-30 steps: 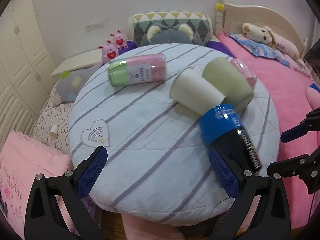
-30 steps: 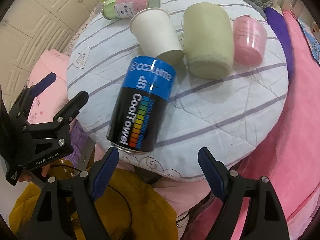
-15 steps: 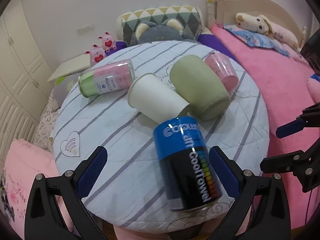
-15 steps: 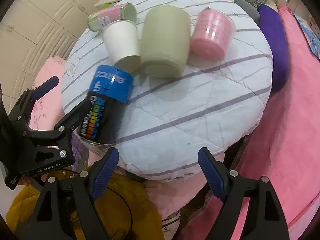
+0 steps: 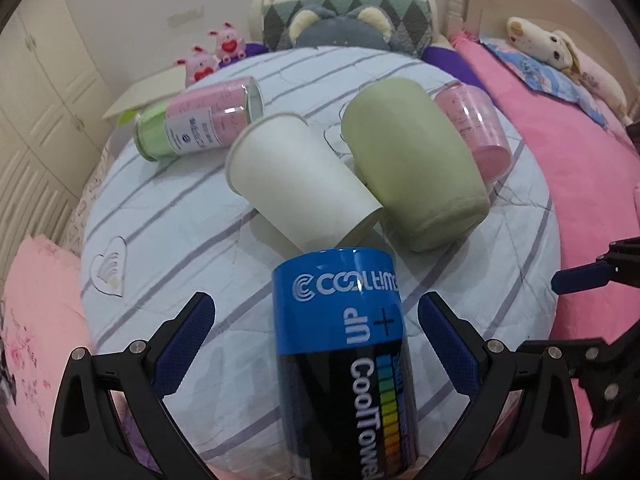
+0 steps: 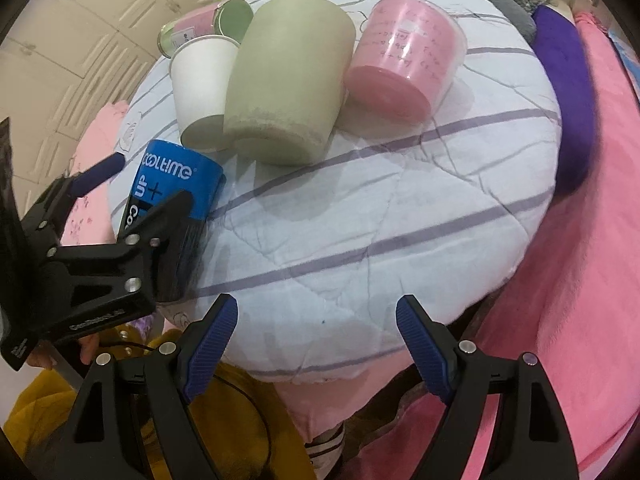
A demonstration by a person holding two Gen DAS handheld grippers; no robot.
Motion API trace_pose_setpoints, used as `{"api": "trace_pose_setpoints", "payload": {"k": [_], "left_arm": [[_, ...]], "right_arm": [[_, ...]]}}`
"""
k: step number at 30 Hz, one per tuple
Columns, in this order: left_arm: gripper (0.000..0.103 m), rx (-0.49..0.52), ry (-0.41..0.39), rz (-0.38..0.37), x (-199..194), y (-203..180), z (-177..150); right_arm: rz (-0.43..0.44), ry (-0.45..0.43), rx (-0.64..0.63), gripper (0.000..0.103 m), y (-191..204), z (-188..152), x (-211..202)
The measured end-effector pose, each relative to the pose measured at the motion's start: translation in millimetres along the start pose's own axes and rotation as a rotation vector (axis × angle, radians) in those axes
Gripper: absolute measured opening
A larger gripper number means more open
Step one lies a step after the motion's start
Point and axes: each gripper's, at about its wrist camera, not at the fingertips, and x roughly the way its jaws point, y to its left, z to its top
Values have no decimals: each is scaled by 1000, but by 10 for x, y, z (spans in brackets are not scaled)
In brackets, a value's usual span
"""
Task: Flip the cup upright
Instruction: 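Carry the can with the right gripper toward the left gripper, then grasp the can with the left gripper while the right gripper releases it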
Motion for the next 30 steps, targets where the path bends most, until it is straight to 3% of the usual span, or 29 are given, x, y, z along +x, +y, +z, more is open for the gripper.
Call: {"api": "trace_pose_setpoints", "payload": {"k": [7,11,30], "left_arm": [[101,2,13,8,63,-42,-3],[71,18,26,-18,66,-58,-18],[70,63,-138,-9,-363,25,31]], "right_arm": [[9,15,-14,83,51,66,116],[11,14,-14,83,51,59,107],[-17,6,-42,83,400,112,139]]}}
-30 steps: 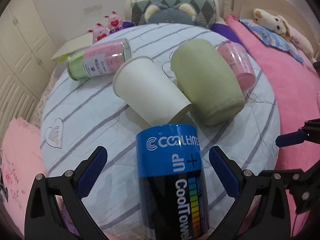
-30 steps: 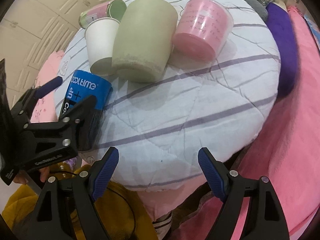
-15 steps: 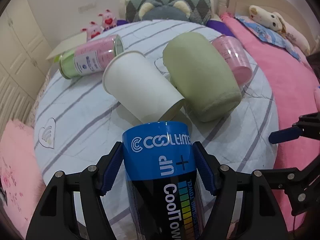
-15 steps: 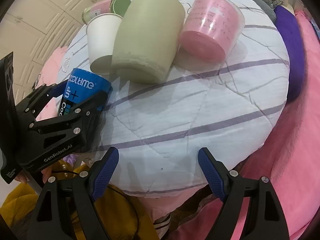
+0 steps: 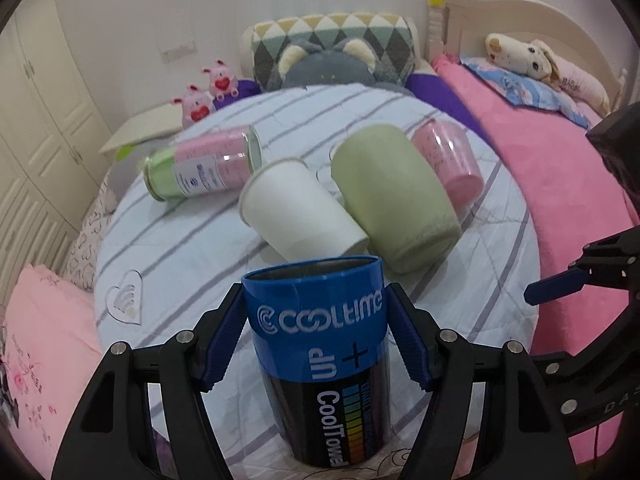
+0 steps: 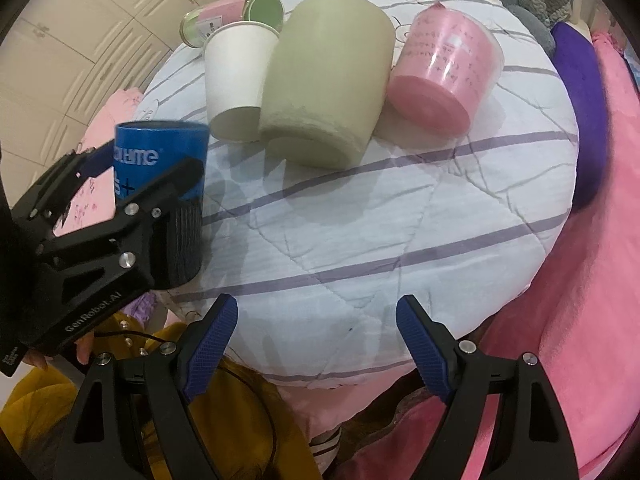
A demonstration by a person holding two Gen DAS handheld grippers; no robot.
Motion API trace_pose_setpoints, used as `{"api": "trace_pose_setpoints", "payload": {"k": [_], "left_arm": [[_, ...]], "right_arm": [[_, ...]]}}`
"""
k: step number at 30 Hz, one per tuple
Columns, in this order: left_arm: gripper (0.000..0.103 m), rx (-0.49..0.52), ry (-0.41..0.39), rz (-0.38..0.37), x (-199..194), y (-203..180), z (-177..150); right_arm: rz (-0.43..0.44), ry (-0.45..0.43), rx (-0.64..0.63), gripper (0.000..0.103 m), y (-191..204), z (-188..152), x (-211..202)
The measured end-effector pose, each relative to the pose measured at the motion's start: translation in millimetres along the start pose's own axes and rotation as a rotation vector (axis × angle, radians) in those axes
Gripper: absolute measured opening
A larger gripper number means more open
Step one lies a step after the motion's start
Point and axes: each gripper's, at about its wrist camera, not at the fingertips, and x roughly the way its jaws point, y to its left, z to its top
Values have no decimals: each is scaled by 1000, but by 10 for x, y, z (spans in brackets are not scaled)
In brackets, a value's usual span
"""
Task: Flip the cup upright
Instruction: 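Grasp the can with the left gripper while the right gripper releases it, then lower the upright can onto the table with the left gripper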
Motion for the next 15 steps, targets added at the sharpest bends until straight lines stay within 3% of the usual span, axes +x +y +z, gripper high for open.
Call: {"api": "trace_pose_setpoints", "payload": {"k": [15], "left_arm": [[72,4,-67,-9,-154,49,44]], "right_arm": [[-24,7,-9,83,136,-14,80]]}}
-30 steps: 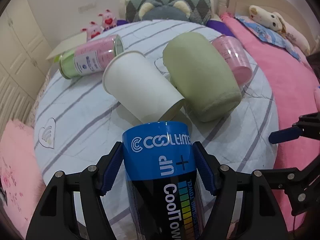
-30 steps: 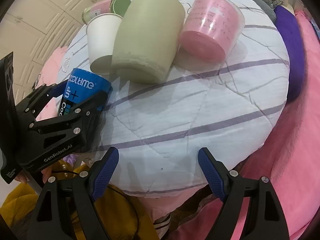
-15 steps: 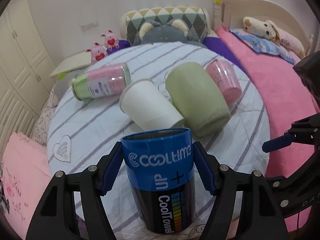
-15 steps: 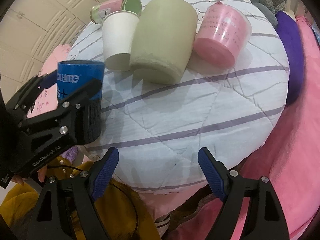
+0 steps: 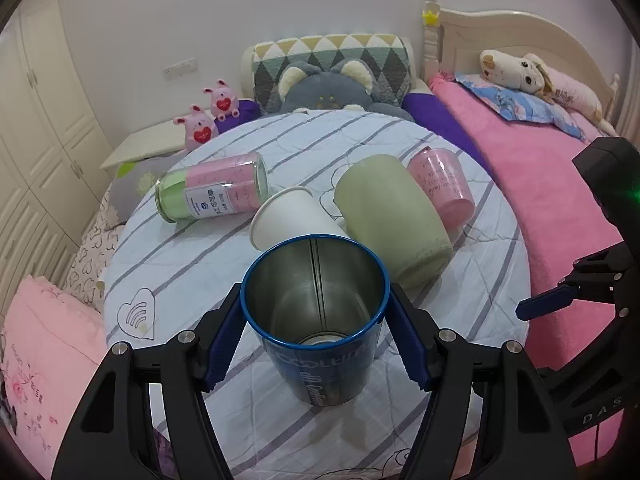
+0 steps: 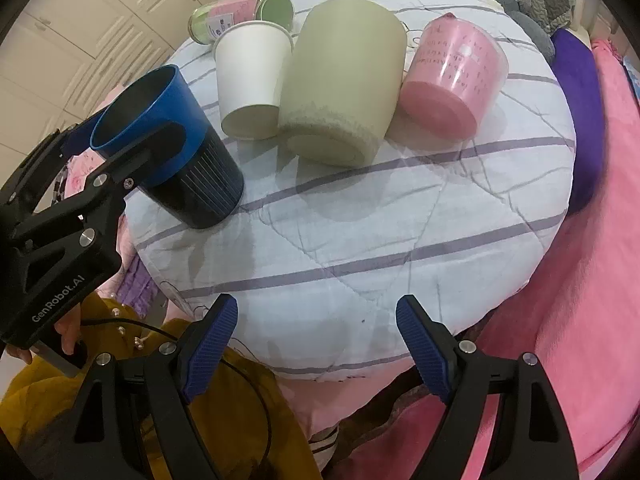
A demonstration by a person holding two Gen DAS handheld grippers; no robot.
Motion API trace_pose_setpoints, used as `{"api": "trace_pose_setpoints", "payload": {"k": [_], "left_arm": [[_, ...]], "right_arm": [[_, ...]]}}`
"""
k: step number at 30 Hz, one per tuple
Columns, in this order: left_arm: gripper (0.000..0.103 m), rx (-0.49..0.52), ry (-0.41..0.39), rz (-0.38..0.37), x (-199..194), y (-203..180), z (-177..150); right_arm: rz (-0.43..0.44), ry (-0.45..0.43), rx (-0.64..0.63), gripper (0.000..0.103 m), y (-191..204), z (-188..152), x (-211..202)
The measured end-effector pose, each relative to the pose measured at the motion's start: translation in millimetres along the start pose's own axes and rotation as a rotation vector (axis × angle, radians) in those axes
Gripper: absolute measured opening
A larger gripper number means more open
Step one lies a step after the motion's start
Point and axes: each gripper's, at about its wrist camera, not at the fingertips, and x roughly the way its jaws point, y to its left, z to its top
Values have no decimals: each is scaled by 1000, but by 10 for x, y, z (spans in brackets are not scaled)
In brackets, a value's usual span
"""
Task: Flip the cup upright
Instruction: 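Lower the upright can onto the table with the left gripper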
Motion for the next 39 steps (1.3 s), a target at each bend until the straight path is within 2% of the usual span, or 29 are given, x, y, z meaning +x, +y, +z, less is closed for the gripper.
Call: {"api": "trace_pose_setpoints", "payload": {"k": [1,3,4,24,33,39], "left_arm": [[76,-3,-4,4,0,4,-11],[97,-7,-21,12,-11,20,-33],[98,-7,-33,15,-29,32,-47],[98,37,-30,-15,-179,31,-187],[98,81,-63,-54,-393,111,-376],[98,83,-91,-73,-536,273,-541]], "right_arm": [[0,1,2,83,3,0,11],[3,5,8,83,2,-12,22],[3,7,10,83,2,-14,32],[-39,-10,15,83,197,-122,8],[-28,-72,73,83,369,-381,26],[-19,-153,137,83,493,-584,88]]}}
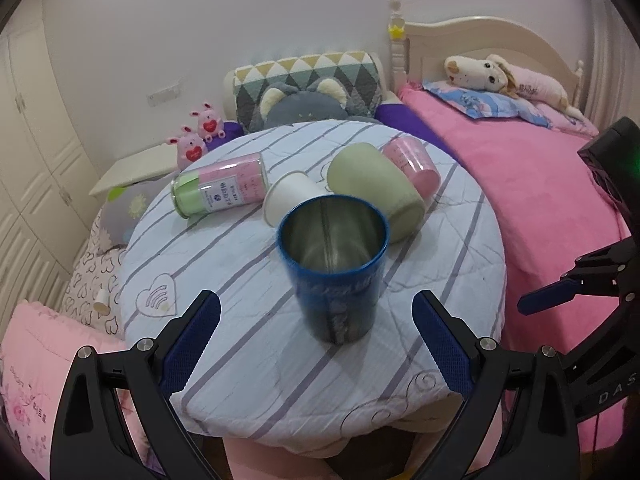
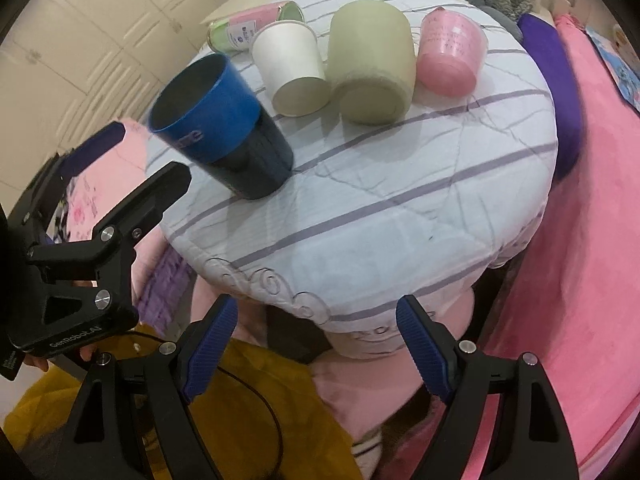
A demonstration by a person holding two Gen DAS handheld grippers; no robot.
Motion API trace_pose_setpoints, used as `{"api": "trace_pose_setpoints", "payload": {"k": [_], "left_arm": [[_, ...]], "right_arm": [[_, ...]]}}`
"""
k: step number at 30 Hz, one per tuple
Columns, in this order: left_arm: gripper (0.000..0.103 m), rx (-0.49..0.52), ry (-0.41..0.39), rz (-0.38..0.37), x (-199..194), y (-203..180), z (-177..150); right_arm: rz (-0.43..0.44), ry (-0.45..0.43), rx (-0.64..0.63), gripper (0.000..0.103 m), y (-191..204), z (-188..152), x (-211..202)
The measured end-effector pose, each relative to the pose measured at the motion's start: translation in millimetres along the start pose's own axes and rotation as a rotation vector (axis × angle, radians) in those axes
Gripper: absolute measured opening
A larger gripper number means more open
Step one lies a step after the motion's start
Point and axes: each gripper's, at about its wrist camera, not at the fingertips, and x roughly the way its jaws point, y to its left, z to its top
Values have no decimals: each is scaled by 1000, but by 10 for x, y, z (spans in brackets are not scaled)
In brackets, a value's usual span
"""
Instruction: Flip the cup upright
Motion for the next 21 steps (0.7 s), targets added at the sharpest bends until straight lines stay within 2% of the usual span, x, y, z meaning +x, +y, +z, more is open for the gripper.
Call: {"api": "trace_pose_setpoints", "payload": {"k": [6,17,21], "left_arm": [[101,-12,-40,19,-88,168,-183],[101,-44,-228,68,-266,391,-473],[102,-32,-297,108,-341,374,-522]], "right_arm": [[-8,-138,38,83,234,-153,44],[-156,-478,84,83,547,-422,88],[-201,-604,105,83,597,-545,46]]}}
